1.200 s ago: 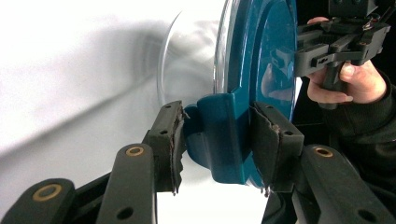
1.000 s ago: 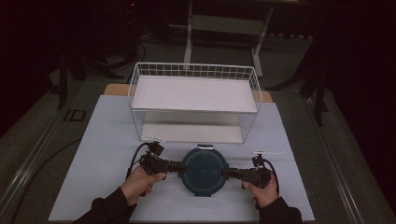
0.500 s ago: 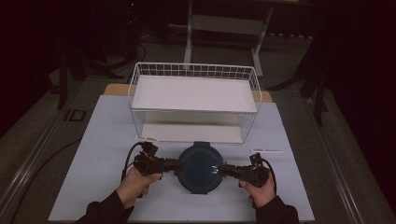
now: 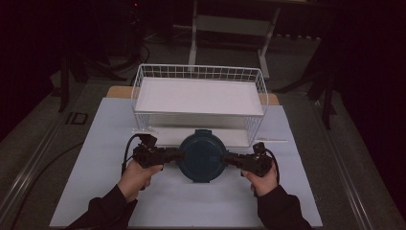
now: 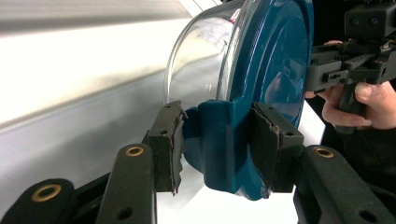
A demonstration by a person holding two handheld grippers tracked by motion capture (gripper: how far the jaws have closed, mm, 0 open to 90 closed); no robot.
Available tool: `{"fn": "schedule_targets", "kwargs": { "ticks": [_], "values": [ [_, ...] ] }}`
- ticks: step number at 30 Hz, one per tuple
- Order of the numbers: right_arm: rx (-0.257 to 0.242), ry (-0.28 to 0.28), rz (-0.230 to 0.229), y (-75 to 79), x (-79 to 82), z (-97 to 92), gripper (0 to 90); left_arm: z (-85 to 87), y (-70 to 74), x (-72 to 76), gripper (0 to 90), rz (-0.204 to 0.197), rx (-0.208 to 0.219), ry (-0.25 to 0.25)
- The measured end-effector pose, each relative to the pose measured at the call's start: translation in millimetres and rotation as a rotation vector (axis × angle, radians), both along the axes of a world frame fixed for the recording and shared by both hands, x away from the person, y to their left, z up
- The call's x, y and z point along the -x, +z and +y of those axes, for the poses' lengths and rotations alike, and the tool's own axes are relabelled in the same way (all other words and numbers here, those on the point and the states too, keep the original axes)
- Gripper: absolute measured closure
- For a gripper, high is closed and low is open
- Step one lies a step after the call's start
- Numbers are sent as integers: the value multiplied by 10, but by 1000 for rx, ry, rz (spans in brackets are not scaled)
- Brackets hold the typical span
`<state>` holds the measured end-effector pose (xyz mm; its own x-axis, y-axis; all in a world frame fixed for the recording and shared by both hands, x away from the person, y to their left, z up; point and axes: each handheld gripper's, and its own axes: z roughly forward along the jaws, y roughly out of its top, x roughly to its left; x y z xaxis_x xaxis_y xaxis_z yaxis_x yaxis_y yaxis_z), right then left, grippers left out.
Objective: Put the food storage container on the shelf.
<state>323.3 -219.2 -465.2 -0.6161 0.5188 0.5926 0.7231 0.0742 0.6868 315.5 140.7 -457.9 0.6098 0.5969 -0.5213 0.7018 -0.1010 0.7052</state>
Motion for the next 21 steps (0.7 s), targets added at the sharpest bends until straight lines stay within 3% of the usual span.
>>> {"fn": "schedule_targets", "kwargs": {
  "ticks": [7, 21],
  "values": [
    [6, -2, -19, -44, -188, 52, 564, 26, -37, -133, 558, -26, -10, 34],
    [31, -10, -21, -281, -509, 99, 563, 45, -330, -400, 554, -26, 2, 70]
  ]
}}
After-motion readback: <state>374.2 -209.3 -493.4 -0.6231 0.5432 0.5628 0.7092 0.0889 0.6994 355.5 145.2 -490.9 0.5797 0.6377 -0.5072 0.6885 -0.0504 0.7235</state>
